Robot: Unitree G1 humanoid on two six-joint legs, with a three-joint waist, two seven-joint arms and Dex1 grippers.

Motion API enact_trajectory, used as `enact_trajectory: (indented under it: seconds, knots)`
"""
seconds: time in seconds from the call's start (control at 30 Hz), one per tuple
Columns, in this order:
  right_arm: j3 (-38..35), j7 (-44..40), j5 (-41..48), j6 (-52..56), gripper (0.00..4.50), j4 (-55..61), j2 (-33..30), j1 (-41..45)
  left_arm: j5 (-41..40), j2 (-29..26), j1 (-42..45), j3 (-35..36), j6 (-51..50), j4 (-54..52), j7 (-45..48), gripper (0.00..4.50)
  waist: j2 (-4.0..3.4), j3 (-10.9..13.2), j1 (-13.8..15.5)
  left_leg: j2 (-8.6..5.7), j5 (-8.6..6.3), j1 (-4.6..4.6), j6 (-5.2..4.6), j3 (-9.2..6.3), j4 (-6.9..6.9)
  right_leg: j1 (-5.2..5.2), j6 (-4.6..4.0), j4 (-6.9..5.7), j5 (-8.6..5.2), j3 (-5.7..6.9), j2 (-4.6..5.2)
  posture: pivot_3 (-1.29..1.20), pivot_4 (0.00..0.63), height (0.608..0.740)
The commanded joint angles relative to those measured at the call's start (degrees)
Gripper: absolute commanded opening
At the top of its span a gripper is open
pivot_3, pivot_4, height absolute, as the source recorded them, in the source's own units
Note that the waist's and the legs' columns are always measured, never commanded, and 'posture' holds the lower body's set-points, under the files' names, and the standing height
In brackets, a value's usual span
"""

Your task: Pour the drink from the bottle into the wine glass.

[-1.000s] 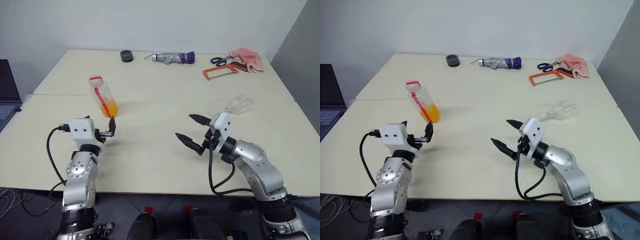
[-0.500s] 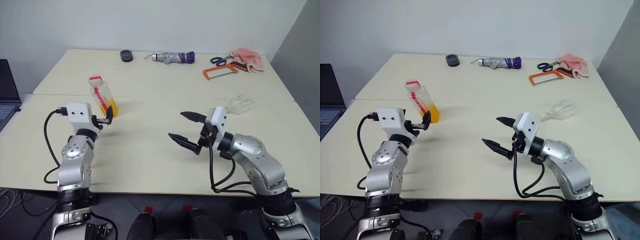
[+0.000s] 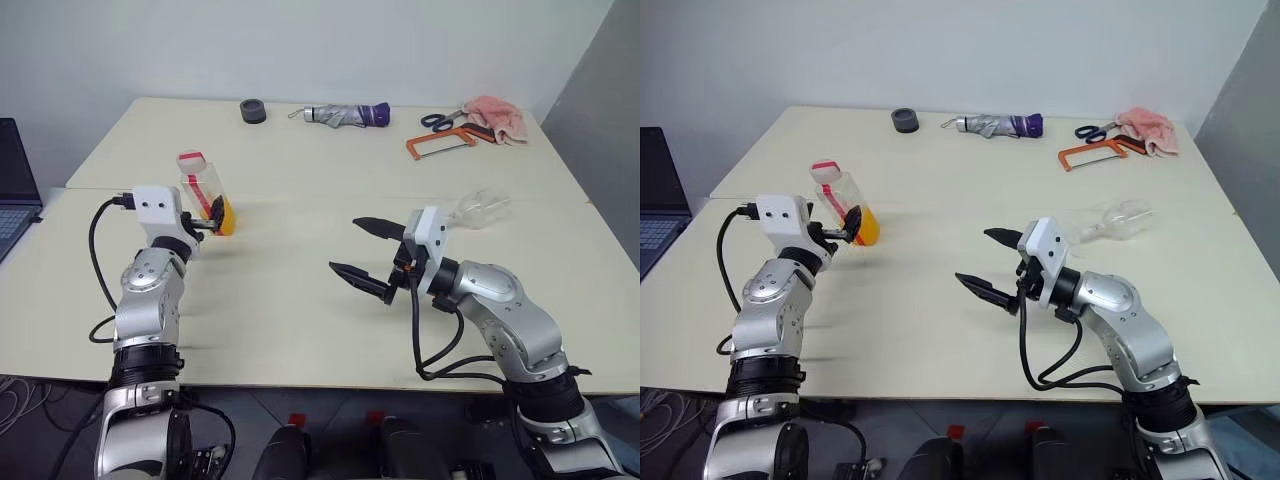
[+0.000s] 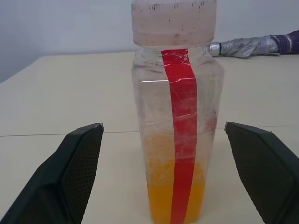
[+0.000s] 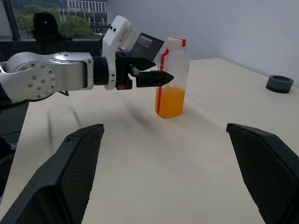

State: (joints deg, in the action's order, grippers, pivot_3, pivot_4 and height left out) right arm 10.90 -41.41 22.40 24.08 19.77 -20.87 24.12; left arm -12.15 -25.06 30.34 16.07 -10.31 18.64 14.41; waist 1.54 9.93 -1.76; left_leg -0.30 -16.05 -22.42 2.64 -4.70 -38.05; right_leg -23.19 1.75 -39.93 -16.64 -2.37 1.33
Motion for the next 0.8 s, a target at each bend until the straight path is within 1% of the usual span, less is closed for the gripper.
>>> enact_trajectory:
  seconds: [0.03,0.27,0.47,0.8]
  knots:
    - [0.4,-1.6,0.7,-0.9,4.5,0.5,0.6,2.3,0.8,-1.4,3.4,-0.1,2.7,2.3,0.6,4.47,0.0,0.0,0.0,0.0,0.0,0.0,0.0,-0.01,0.0,0.0,0.0,0.0,0.0,0.0,0.0,0.0,0.15,0.74]
    - [0.7,-5.1,2.5,0.1,4.5,-0.2,0.6,4.5,1.8,-1.9,7.3,-0.9,4.8,8.3,2.0,4.47,0.0,0.0,0.0,-0.02,0.0,-0.03,0.0,-0.02,0.0,-0.02,0.0,0.02,0.0,0.02,0.0,0.0,0.15,0.74]
    - [1.0,-5.2,2.3,0.2,4.5,0.0,1.0,4.7,2.6,-2.0,10.2,-1.3,6.3,12.1,2.5,4.47,0.01,0.0,0.0,-0.02,0.0,-0.07,0.0,-0.06,-0.01,-0.04,0.0,0.02,0.0,0.05,0.01,0.0,0.15,0.74]
    - [1.0,-4.8,1.9,0.0,4.5,-0.2,1.0,4.7,3.7,-2.0,13.7,-1.8,7.9,15.3,2.5,4.47,0.01,0.0,-0.1,-0.04,0.01,-0.07,0.01,-0.05,-0.01,-0.05,0.0,0.01,0.0,0.05,0.02,0.0,0.15,0.74]
